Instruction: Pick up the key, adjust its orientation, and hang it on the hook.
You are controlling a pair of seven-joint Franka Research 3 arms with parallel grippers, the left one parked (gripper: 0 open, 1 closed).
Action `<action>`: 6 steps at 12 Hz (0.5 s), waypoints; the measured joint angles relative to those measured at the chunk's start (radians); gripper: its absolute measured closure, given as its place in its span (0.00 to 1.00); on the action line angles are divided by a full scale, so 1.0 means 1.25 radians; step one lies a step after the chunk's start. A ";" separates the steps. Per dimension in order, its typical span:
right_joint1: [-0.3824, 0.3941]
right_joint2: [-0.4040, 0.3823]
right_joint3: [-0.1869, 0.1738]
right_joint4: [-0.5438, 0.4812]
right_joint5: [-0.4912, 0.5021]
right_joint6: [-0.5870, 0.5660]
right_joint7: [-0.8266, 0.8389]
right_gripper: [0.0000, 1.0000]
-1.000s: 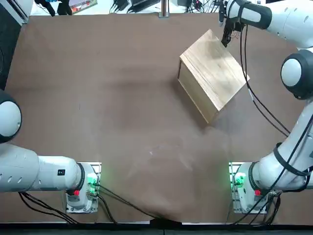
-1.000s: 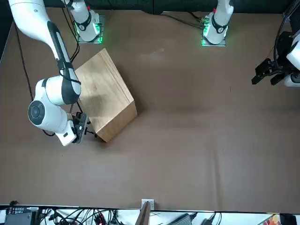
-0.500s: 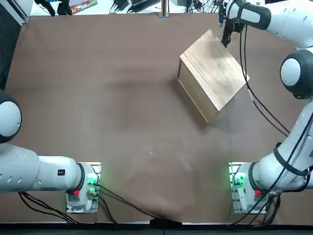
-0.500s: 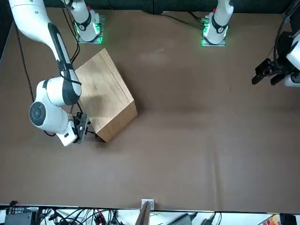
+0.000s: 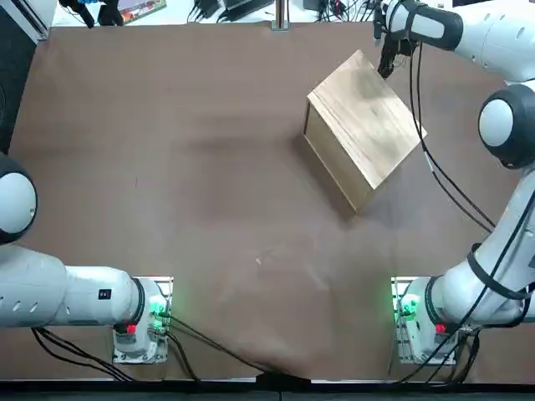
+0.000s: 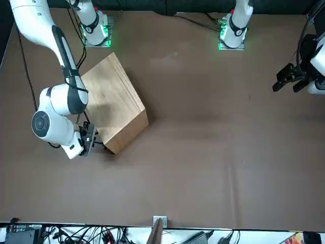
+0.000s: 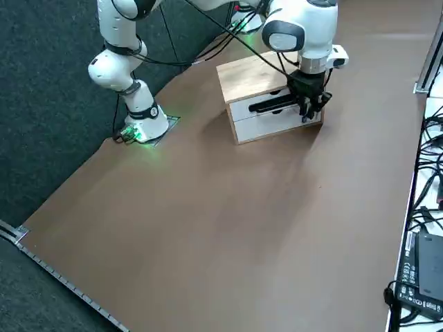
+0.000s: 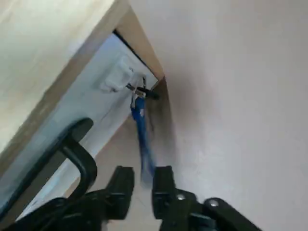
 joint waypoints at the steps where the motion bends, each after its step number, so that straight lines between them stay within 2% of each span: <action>1: -0.001 0.000 0.000 0.003 0.000 0.000 0.000 0.56; 5: -0.005 0.001 -0.003 0.008 0.000 0.003 -0.002 0.09; 6: -0.007 0.001 -0.003 0.011 0.000 0.002 -0.003 0.00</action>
